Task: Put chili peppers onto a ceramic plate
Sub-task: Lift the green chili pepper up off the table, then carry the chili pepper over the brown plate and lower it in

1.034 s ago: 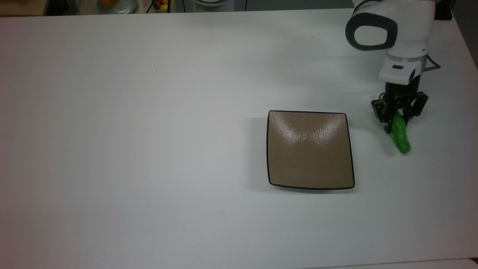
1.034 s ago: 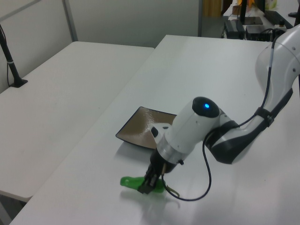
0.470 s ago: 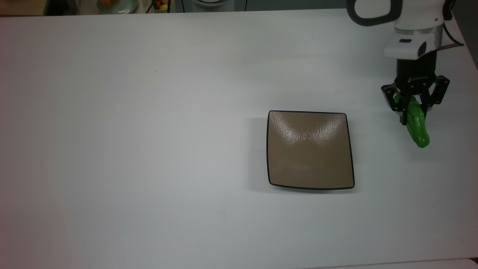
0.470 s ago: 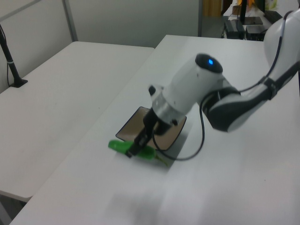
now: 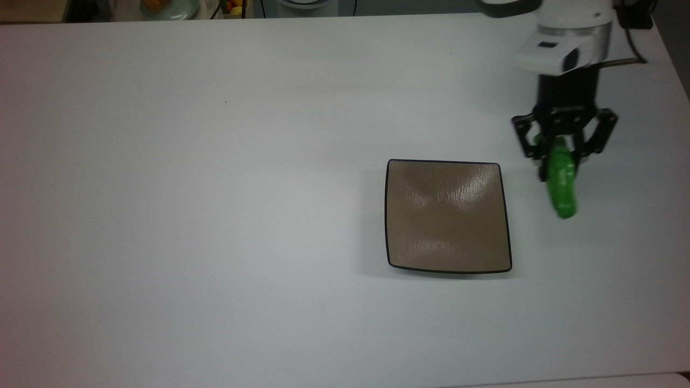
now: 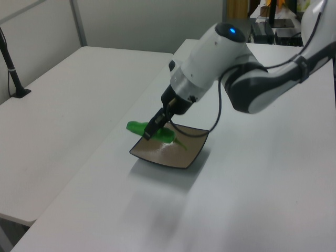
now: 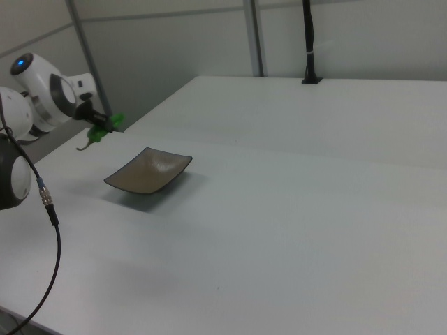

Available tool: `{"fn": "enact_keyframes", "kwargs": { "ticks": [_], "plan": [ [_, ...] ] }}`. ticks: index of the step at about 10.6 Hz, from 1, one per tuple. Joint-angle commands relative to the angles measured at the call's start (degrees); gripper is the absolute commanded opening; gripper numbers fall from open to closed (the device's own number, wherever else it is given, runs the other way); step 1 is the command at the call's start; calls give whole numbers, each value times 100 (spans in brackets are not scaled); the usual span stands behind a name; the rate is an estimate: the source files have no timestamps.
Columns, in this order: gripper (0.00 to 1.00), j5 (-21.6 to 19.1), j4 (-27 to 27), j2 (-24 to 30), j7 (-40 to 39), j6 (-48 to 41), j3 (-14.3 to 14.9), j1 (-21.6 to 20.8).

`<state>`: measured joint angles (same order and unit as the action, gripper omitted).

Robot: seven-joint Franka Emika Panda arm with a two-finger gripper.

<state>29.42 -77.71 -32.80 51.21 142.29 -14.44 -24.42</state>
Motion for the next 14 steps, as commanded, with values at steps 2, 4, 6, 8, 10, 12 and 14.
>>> {"fn": "enact_keyframes", "kwargs": {
  "ticks": [2,4,6,8,10,12,14],
  "plan": [
    [0,-1050,-544,336,-1715,-182,239,403],
    [0,-1438,-561,327,-2507,-473,520,412],
    [1,-1474,-780,318,-2686,-465,714,403],
    [1,-1413,-1009,309,-2696,-412,741,395],
    [1,-1404,-1133,265,-2687,-281,750,394],
    [1,-1404,-1220,204,-2634,-27,811,386],
    [1,-1404,-1352,169,-2608,403,864,377]
  ]
}}
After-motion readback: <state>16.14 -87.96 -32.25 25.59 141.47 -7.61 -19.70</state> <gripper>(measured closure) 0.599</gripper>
